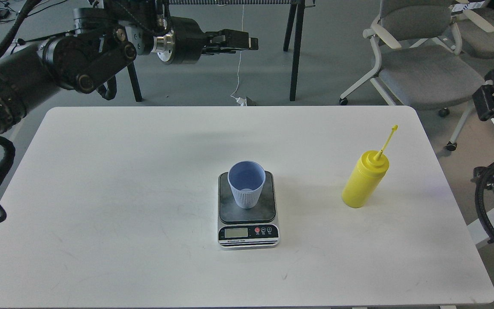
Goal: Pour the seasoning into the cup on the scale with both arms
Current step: 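Bring the right gripper down beside the yellow squeeze bottle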
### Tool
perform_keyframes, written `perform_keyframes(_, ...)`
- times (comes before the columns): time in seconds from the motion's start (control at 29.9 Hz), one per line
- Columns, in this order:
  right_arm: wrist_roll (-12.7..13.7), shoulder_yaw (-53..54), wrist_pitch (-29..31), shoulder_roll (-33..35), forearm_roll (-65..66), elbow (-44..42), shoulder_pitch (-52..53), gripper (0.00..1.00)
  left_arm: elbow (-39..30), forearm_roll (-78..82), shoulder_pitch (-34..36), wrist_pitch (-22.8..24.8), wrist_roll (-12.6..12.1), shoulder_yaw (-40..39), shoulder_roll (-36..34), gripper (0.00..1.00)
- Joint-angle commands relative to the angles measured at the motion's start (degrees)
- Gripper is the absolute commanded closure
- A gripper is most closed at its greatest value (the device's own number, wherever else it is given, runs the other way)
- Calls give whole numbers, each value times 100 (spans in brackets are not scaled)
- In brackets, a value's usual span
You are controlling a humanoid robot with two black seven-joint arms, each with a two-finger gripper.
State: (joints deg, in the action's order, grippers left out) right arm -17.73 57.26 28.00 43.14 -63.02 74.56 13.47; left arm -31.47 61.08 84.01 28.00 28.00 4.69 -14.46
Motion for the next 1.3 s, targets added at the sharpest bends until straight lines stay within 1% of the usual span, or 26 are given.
perform_keyframes(0.0, 7, 5, 0, -7, 245, 260, -616, 1, 0, 0, -60, 0, 0, 5, -4, 30)
perform_keyframes(0.17, 33, -83, 0, -69, 614, 348, -1144, 1, 0, 0, -121, 0, 0, -3, 22, 30)
perform_keyframes(0.37, 42, -101, 0, -341, 1203, 629, -1593, 1, 9, 0, -157, 0, 0, -3, 14, 29)
perform_keyframes(0.63, 42, -205, 0, -710, 1766, 735, -2015, 1, 9, 0, -271, 0, 0, -3, 14, 29)
perform_keyframes(0.84, 51, -566, 0, -930, 2056, 630, -1945, 1, 9, 0, -306, 0, 0, -12, 5, 29)
perform_keyframes(0.94, 59, -602, 0, -1211, 2267, 481, -1919, 1, 9, 0, -306, 0, 0, -12, 5, 29)
perform_keyframes(1.1, 68, -733, 0, -1598, 2575, 217, -1708, 1, 9, 0, -394, 0, 0, -21, -4, 29)
perform_keyframes(1.27, 60, -1023, 0, -1783, 2584, -64, -1383, 1, 9, -9, -446, 0, 0, -30, -30, 29)
